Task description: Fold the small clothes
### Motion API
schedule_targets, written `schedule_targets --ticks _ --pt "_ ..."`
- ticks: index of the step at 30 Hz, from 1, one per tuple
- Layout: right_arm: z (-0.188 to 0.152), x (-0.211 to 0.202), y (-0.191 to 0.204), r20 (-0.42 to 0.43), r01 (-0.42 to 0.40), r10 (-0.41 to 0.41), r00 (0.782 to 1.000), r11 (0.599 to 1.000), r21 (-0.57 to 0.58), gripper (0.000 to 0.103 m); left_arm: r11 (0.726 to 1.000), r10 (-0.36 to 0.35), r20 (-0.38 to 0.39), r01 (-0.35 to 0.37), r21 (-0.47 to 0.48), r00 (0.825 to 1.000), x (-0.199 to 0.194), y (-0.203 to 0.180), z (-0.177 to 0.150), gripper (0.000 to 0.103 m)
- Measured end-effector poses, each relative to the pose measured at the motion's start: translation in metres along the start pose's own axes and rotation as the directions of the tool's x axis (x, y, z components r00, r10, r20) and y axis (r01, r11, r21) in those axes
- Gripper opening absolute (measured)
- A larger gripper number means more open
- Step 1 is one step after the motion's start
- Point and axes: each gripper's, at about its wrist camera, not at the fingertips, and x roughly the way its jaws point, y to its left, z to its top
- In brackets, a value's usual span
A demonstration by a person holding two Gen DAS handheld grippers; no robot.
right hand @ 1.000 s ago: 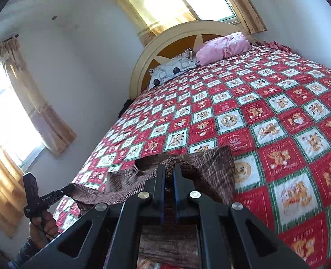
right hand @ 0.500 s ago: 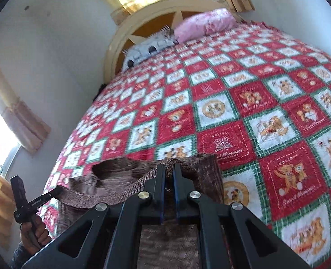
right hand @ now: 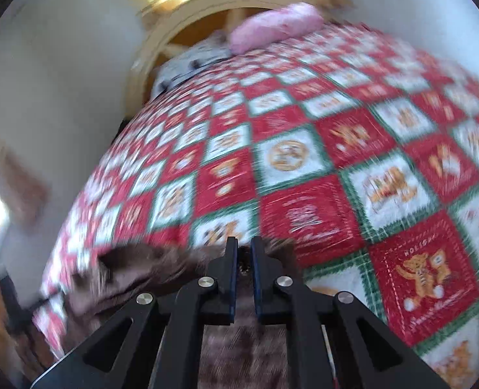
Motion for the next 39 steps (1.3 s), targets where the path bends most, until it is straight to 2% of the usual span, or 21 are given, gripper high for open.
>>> schedule_targets --ticks 1,2,3,4,5,6,7,9,10,12,14,17,19,22,26,30,32,37,39 --pt "-0.004 -0.004 0.012 -0.004 -0.002 0.002 1.0 0.998 -0.066 0.008 0.999 0.008 0.009 -0.008 0.052 1.0 -0.007 -0.006 -0.004 0.015" --pt "-0.009 -0.006 0.025 -0.02 -0.005 0.002 1.0 0.991 -0.131 0.009 0.993 0.025 0.008 -0.026 0.113 1.0 -0.016 -0.015 -0.011 0.025" --pt "-0.013 -0.005 0.031 -0.037 -0.007 0.001 0.999 0.987 -0.163 0.011 0.99 0.027 0.001 -0.027 0.141 1.0 -0.02 -0.02 -0.014 0.042" --pt "-0.017 -0.001 0.04 -0.073 -0.019 0.004 0.997 0.98 -0.199 0.015 0.985 0.01 -0.006 -0.009 0.171 1.0 -0.024 -0.027 -0.019 0.052" --pt "-0.021 0.003 0.046 -0.104 -0.036 0.014 0.995 0.976 -0.214 0.026 0.981 -0.001 -0.012 0.003 0.196 1.0 -0.026 -0.032 -0.022 0.067" --pt "-0.024 0.01 0.052 -0.138 -0.06 0.029 0.99 0.972 -0.225 0.042 0.972 0.004 -0.026 0.003 0.237 1.0 -0.025 -0.041 -0.026 0.075" --pt "-0.028 0.019 0.059 -0.183 -0.087 0.043 0.982 0.968 -0.237 0.049 0.962 0.014 -0.043 -0.002 0.273 0.999 -0.021 -0.048 -0.03 0.077" --pt "-0.036 0.038 0.07 -0.269 -0.106 0.033 0.963 0.959 -0.262 0.053 0.939 0.057 -0.098 -0.02 0.343 0.994 -0.004 -0.063 -0.035 0.078" --pt "-0.039 0.044 0.074 -0.28 -0.095 0.012 0.96 0.954 -0.285 0.053 0.931 0.099 -0.109 -0.054 0.361 0.989 0.007 -0.067 -0.035 0.078" --pt "-0.038 0.053 0.079 -0.251 -0.042 -0.042 0.967 0.947 -0.32 0.053 0.93 0.165 -0.109 -0.118 0.348 0.98 0.023 -0.064 -0.026 0.078" --pt "-0.031 0.056 0.076 -0.213 -0.014 -0.054 0.976 0.952 -0.307 0.053 0.941 0.204 -0.07 -0.176 0.29 0.976 0.029 -0.051 -0.009 0.08" --pt "-0.015 0.058 0.055 -0.151 0.051 -0.085 0.985 0.974 -0.219 0.053 0.954 0.264 -0.032 -0.256 0.158 0.964 0.031 -0.024 0.015 0.08" --pt "-0.009 0.059 0.043 -0.138 0.068 -0.094 0.986 0.982 -0.177 0.053 0.955 0.284 -0.041 -0.279 0.097 0.958 0.037 -0.008 0.022 0.08" --pt "-0.009 0.055 0.037 -0.127 0.073 -0.096 0.987 0.981 -0.177 0.053 0.945 0.325 -0.058 -0.321 0.06 0.944 0.044 0.004 0.021 0.08" --pt "-0.017 0.037 0.036 -0.125 0.056 -0.08 0.989 0.981 -0.185 0.053 0.959 0.281 -0.08 -0.278 0.051 0.956 0.032 0.007 0.008 0.08" --pt "-0.04 -0.009 0.021 -0.121 0.02 -0.043 0.992 0.982 -0.188 0.053 0.973 0.217 -0.071 -0.21 0.094 0.974 -0.006 -0.001 -0.018 0.08" --pt "-0.052 -0.033 0.01 -0.11 0.014 -0.034 0.993 0.984 -0.177 0.053 0.983 0.152 -0.056 -0.145 0.116 0.987 -0.028 -0.005 -0.035 0.08" --pt "-0.085 -0.089 -0.014 -0.101 0.001 -0.013 0.995 0.993 -0.121 0.053 0.977 0.091 -0.056 -0.078 0.199 0.994 -0.057 -0.02 -0.074 0.079" --pt "-0.099 -0.101 -0.015 -0.111 -0.009 -0.004 0.994 0.993 -0.117 0.053 0.973 0.074 -0.06 -0.059 0.221 0.995 -0.061 -0.026 -0.088 0.067"
